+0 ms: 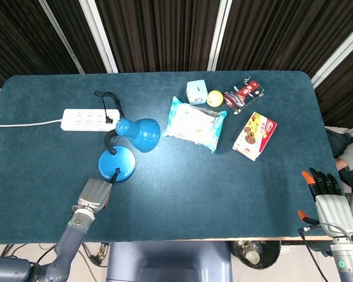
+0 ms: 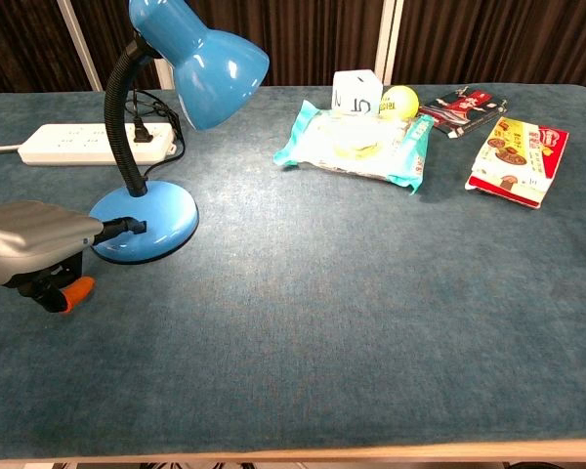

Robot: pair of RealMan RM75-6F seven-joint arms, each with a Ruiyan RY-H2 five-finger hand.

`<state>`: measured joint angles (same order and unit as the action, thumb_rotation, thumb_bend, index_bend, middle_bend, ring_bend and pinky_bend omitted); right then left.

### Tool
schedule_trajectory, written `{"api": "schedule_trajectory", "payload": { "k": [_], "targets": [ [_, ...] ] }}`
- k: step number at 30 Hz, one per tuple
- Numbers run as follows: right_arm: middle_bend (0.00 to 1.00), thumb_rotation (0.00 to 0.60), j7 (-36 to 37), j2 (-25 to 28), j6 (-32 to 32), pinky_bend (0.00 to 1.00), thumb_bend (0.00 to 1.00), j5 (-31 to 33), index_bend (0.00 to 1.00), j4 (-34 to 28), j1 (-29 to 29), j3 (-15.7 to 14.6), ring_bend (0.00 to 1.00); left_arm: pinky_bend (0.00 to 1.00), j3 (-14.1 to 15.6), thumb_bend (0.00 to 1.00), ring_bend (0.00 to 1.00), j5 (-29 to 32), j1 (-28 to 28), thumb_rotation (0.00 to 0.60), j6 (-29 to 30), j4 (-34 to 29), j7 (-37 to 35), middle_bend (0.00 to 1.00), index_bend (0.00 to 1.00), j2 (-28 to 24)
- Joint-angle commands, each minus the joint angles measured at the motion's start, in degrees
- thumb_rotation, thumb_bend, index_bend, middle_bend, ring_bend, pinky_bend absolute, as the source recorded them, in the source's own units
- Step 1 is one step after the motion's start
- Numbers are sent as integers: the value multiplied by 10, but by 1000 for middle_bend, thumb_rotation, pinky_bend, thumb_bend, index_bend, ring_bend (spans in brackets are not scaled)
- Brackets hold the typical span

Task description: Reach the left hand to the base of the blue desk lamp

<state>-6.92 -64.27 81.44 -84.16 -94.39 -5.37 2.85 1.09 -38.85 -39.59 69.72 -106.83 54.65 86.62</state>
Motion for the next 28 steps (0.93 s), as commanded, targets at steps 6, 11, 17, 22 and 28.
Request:
{"api": "schedule_trajectory", "payload": {
  "k": [6, 11, 17, 22, 28],
  "targets": [
    [0, 600, 3, 1, 2, 0, 235, -1, 0, 1, 0, 0, 0, 395, -15, 251, 250, -173, 29, 600, 60, 4, -103, 150, 0, -45],
    [0, 600, 2, 0, 4, 0, 235, -2, 0, 2, 1, 1, 0, 110, 20, 145, 9, -269, 75, 600, 109, 4, -171, 0, 0, -108],
    [0, 600, -10, -4, 8, 0, 235, -6, 0, 3, 1, 1, 0, 9, 82, 88, 0, -364, 159, 600, 183, 53, -280, 0, 0, -172],
    [0, 600, -25, -12, 14, 0, 235, -5, 0, 6, 1, 4, 0, 7, 103, 88, 0, -398, 214, 600, 223, 119, -359, 0, 0, -183],
    [0, 600, -27, -18, 21, 0, 235, -8, 0, 9, 2, 5, 0, 7, 97, 88, 0, -411, 234, 600, 215, 143, -401, 0, 0, -180]
  ]
}}
